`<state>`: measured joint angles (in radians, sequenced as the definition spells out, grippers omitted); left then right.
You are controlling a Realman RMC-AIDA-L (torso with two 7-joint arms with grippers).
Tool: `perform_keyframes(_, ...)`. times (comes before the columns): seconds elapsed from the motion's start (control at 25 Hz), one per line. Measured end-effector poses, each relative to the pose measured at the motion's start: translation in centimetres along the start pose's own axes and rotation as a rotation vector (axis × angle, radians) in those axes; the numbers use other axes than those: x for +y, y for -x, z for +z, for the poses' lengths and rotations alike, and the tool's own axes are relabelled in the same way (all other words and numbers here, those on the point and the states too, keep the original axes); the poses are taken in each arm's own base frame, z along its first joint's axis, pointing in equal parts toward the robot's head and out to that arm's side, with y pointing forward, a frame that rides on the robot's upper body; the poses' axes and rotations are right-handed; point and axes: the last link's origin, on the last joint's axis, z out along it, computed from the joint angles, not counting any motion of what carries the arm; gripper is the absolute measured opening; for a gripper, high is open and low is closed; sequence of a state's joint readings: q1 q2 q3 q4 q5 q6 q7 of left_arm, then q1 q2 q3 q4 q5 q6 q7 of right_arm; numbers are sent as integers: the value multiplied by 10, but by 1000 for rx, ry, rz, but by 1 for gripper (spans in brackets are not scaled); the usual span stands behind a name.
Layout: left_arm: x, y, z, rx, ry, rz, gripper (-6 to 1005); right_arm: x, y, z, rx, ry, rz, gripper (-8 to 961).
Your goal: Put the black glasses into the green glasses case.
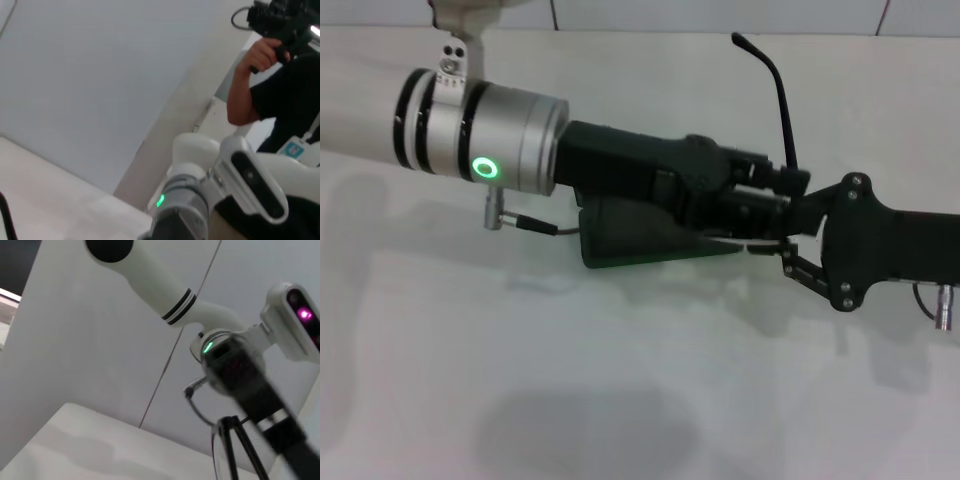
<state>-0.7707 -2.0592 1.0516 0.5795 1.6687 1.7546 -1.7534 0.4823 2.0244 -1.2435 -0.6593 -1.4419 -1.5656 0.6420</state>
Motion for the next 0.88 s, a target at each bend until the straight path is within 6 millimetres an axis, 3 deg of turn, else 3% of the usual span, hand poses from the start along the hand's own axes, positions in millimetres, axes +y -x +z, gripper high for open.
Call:
perform_keyframes(0.36,-2,-1,-37,181,-92,27,623,13,3,-5,-34,38,-28,103)
perform_keyframes(0.56,-25,16,-57,144,-297,24,623,27,20,-15,-148,96,-96,103)
perform_keyframes(0.76,-42,32,-43,68,-396,4,623,39,34,-10,-254,164,-129,103)
perform_keyframes(0.88,-40,30,-29,71,-366,38,623,40,33,8,-276,207,-85,103)
